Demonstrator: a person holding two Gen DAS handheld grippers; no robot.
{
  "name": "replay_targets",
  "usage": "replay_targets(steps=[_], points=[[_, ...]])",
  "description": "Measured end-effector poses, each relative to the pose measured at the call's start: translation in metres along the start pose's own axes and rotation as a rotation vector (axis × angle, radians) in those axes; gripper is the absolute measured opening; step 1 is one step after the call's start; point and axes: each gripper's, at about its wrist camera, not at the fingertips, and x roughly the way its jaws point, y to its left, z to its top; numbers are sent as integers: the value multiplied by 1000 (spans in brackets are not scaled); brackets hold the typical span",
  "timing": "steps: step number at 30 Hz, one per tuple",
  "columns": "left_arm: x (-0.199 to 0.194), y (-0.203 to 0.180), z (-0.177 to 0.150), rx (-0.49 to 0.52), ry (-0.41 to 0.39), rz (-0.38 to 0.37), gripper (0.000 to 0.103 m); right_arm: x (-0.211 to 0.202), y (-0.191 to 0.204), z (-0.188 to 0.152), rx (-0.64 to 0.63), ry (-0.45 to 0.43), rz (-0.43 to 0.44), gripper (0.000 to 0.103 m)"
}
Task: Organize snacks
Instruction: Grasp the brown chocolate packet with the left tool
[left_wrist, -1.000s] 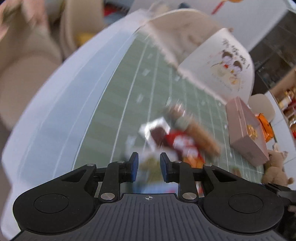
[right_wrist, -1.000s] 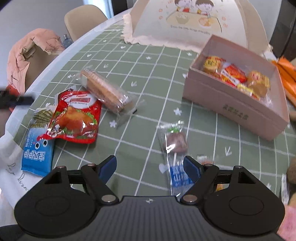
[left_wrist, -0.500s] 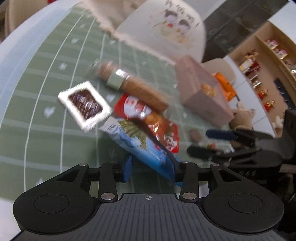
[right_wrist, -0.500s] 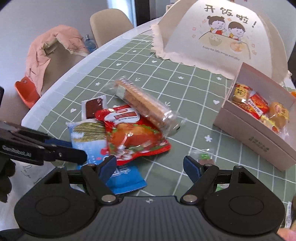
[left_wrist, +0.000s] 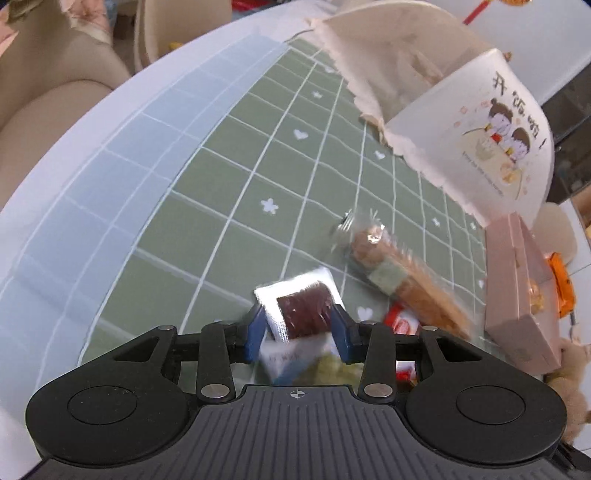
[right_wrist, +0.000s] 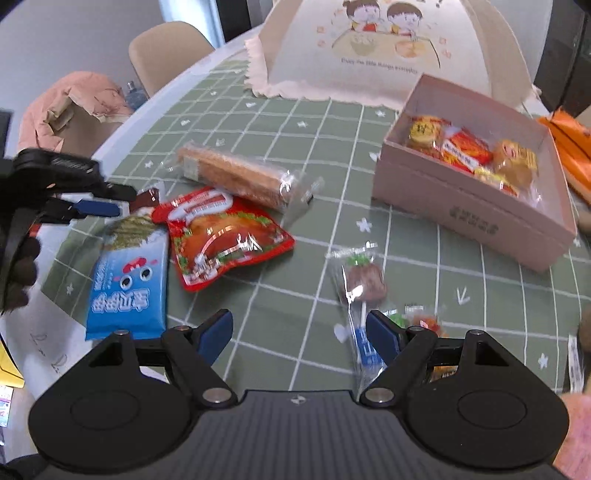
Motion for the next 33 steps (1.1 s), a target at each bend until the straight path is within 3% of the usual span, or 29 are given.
replay_targets(steps=[3, 9, 12, 17, 22, 25, 28, 33], points=[[8, -19, 6, 70, 10, -6, 42, 2, 2, -1, -2, 8, 1, 80], [11, -66, -19, 423, 48, -21, 41, 1, 25, 18, -143, -59, 17, 80], [1, -66, -36, 520, 18, 12, 49, 11, 34, 37, -198, -99, 83, 83], [-16, -46, -50, 540, 27, 50, 50, 58, 42, 74, -265, -62, 145, 85], [-27, -30, -47, 435, 26, -33, 46, 79, 56, 86, -312, -43, 128, 92], [-28, -32, -43, 419, -9, -29, 45, 73, 63, 74, -328, -32, 120, 87], [-22, -45, -38, 458, -16, -44, 45, 64, 60, 52, -326, 17, 128, 73], [7, -71, -34, 557, -9, 30, 46, 35, 34, 16, -246, 14, 76, 72]])
